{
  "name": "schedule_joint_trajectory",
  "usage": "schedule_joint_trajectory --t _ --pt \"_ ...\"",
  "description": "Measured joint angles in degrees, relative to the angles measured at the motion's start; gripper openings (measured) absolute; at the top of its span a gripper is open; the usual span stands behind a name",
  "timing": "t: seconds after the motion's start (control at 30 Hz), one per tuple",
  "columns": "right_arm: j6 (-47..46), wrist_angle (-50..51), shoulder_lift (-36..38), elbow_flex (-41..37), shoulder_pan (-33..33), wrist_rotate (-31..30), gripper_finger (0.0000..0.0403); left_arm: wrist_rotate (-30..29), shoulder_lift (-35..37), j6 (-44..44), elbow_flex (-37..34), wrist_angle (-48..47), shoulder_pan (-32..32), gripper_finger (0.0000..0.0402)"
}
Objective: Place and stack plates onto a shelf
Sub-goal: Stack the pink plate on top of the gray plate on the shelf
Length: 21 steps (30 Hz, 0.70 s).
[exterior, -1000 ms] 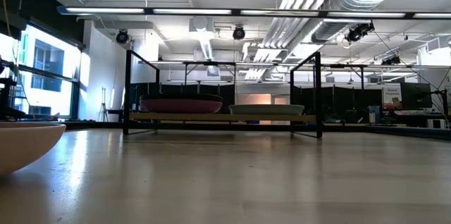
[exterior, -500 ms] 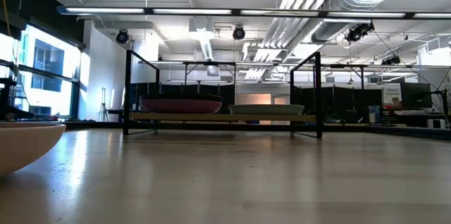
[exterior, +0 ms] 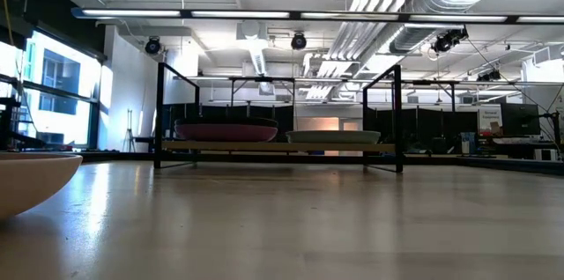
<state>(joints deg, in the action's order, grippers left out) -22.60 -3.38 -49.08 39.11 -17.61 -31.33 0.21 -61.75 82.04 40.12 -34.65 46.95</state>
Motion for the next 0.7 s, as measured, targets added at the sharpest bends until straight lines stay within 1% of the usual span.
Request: schedule_joint_trajectory --t 0.13,0.23,0.4,0.47,0.6,0.7 --pt "-1.99 1.89 0.00 0.02 0.00 -0.20 0.0224 0.53 -5.43 4.33 0.00 2.65 0.39 0.0121" --pt "-3.07 2.61 0.00 0.02 0.00 -0.24 0.0224 -0.89 -9.34 6.58 0.04 3.81 0.38 0.0122" --pt "-3.09 2.80 0.00 0.02 0.00 -0.39 0.0224 -2.21 -14.85 7.45 0.04 3.93 0.08 0.0123" --pt "-3.09 2.80 0.00 0.02 0.00 -0.39 0.0224 -2.28 -16.26 7.93 0.02 4.38 -0.21 0.0122" --pt "-3.09 2.81 0.02 0.02 0.00 -0.39 0.0224 -2.47 -18.41 7.89 0.02 8.68 -0.60 0.0123" --pt "-3.09 2.95 0.00 0.02 0.00 -0.40 0.0224 -2.42 -20.14 8.19 0.05 8.66 -0.56 0.0122"
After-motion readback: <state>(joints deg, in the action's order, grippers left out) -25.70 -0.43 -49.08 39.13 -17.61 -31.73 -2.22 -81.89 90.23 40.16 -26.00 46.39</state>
